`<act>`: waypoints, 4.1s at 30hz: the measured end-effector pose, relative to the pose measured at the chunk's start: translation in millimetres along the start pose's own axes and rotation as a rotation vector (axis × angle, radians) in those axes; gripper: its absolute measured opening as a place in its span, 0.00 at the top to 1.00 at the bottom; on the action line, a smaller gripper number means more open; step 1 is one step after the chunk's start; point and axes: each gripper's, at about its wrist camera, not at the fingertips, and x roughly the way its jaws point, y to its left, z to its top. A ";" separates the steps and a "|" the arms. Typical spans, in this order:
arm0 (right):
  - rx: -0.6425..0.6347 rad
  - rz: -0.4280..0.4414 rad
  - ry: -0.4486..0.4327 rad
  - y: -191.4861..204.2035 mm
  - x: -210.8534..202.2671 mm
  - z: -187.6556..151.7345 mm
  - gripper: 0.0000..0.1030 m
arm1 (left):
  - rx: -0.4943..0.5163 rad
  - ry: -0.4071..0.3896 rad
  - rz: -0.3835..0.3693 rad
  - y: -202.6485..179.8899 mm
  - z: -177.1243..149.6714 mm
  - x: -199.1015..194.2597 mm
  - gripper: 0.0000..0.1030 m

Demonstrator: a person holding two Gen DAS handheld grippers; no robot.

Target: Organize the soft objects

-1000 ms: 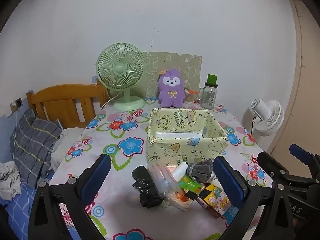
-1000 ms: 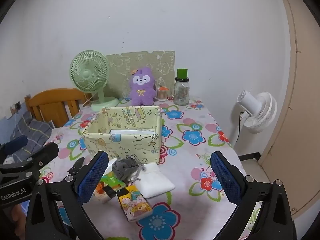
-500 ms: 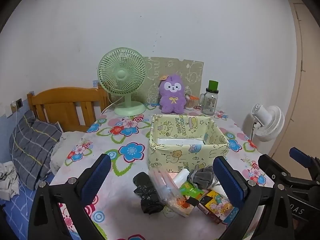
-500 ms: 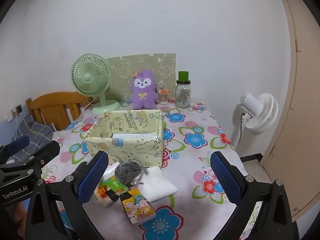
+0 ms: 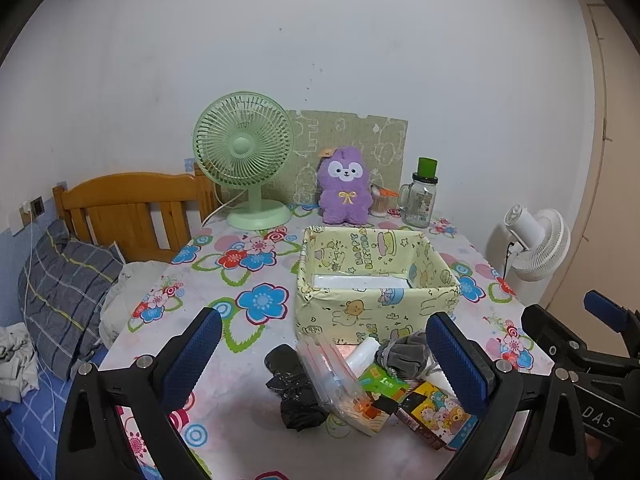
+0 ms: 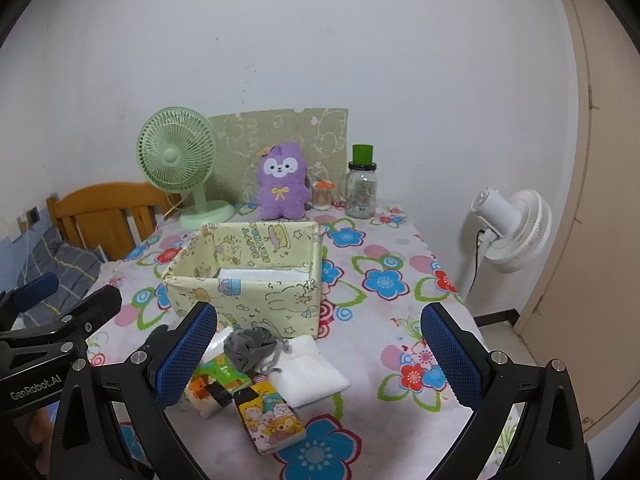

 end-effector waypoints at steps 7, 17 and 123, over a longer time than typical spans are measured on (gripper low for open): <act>0.013 0.016 -0.007 -3.0 -1.6 1.9 0.00 | 0.001 0.008 -0.003 -0.3 2.5 2.6 0.00; 0.029 0.012 -0.007 -3.7 -1.7 3.0 0.00 | 0.021 -0.003 0.012 -5.0 1.3 2.0 0.00; 0.030 0.162 0.356 46.4 153.0 -34.5 0.17 | -0.034 0.370 -0.019 17.9 -48.0 138.9 0.25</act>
